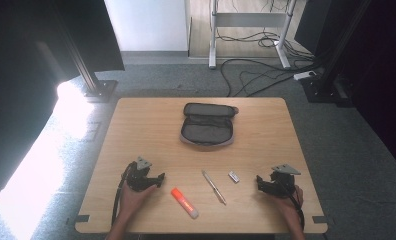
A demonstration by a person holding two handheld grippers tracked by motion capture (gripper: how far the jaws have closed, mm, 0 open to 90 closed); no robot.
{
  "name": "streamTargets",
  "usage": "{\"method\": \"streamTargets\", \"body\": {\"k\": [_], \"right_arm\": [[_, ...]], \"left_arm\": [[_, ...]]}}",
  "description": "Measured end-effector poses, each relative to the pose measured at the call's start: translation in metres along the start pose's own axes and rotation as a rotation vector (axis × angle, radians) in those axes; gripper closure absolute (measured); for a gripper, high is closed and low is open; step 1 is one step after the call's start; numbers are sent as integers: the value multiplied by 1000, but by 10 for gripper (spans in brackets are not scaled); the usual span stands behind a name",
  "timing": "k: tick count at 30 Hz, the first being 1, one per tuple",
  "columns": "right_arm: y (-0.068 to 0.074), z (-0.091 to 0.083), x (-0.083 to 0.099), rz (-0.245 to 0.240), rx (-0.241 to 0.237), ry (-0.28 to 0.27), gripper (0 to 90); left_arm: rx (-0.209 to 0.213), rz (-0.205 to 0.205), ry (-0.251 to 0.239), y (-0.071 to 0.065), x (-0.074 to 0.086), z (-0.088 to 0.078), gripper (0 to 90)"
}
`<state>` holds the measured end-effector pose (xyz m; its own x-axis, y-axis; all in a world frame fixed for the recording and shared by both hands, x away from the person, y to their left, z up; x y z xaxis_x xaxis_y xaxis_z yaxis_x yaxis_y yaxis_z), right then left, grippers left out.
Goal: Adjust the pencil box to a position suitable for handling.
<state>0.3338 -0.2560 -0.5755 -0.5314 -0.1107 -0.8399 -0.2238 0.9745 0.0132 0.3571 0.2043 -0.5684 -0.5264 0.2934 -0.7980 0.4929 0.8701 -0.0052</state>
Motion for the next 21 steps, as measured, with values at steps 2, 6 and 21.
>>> {"method": "streamTargets", "body": {"k": [2,6,21], "right_arm": [[1,-1,0,0,2,-1,182],[1,-2,1,1,3,-1,185],[3,-3,2,0,-4,-2,186]], "left_arm": [[2,-2,-2,0,0,0,218],[11,-3,-8,-3,-2,1,254],[71,-50,-74,-10,-21,-9,249]]}}
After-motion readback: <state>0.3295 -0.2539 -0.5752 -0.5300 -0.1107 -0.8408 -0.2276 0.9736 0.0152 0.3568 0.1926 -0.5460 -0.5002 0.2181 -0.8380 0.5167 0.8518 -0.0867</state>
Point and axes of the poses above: each handheld gripper's, and its own axes: z roughly forward along the jaws, x roughly out of its underside, y roughly to its left, the point moved 3 cm from there along z, roughly forward along the jaws, and after that the axes turned 9 degrees about -y, right-handed, at the moved point
